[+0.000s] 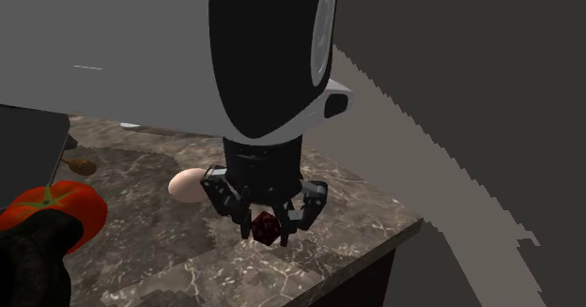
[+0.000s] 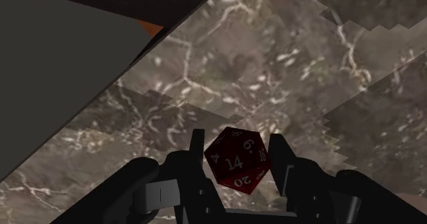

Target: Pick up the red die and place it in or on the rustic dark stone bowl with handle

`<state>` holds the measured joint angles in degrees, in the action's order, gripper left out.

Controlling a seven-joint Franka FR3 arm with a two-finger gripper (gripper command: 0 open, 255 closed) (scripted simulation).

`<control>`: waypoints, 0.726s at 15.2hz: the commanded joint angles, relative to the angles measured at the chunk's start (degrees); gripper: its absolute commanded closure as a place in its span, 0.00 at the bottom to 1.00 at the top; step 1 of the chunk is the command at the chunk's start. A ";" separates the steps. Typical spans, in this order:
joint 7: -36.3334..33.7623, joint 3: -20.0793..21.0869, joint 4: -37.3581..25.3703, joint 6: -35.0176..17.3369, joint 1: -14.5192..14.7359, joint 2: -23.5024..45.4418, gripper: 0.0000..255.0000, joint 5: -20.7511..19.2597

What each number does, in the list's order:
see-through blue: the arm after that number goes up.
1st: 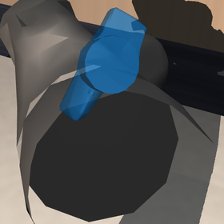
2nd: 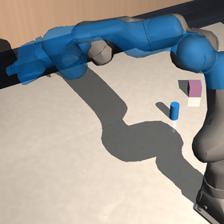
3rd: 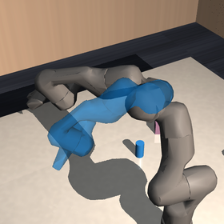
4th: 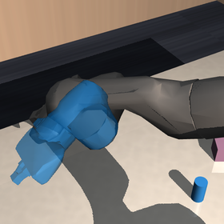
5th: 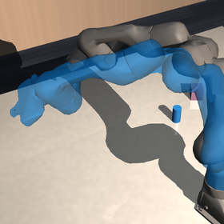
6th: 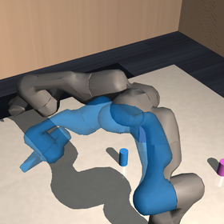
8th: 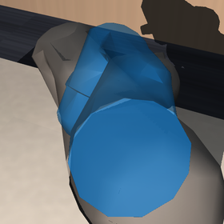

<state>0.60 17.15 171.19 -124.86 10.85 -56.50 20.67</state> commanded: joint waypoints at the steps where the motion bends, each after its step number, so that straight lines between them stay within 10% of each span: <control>1: -0.19 -0.30 -1.02 1.71 -0.22 -0.70 1.00 -0.46; 11: -0.81 -2.29 -7.76 10.56 -1.65 -2.93 1.00 -3.03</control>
<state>-0.13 15.00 164.17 -115.06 9.34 -59.43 17.86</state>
